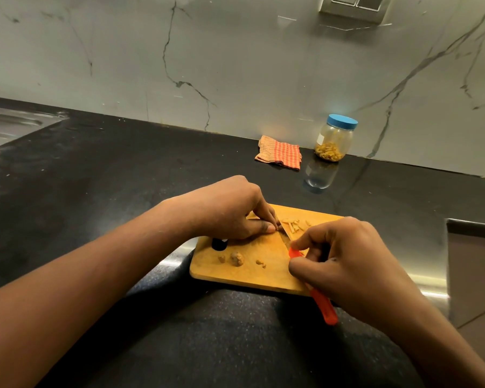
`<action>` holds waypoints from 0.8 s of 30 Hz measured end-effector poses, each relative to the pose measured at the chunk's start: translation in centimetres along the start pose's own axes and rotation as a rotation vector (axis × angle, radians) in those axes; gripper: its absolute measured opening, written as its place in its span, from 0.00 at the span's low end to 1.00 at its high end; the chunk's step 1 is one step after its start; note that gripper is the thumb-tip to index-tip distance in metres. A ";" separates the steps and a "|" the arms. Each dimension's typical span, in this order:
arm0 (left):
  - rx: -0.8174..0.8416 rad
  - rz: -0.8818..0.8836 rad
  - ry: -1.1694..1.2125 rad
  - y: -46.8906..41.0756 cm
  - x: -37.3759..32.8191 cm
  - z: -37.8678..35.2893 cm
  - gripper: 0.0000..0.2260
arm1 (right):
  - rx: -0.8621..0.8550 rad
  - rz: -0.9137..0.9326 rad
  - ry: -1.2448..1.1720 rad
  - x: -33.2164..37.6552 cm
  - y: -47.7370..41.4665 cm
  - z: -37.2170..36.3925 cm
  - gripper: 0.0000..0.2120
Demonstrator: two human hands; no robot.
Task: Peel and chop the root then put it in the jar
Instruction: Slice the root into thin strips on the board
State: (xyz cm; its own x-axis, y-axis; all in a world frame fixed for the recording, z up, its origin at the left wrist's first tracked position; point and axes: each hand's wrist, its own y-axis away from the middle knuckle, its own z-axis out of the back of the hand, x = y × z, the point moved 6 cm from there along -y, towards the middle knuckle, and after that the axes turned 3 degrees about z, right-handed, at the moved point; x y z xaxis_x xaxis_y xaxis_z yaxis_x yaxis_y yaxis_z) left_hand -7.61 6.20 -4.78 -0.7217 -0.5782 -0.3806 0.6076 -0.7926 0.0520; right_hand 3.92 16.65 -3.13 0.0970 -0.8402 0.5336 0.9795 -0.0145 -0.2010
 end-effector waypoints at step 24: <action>-0.017 0.091 0.114 1.7 3.2 2.3 0.08 | -0.124 0.023 -0.068 -0.9 2.3 0.7 0.07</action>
State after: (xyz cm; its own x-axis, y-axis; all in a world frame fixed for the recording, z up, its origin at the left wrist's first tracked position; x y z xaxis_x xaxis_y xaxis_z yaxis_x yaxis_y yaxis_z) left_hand -9.64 2.61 -3.81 -0.6216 -0.6212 -0.4772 0.6749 -0.7340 0.0763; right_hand 6.18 17.81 -3.50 0.1348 -0.8025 0.5812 0.9480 -0.0662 -0.3113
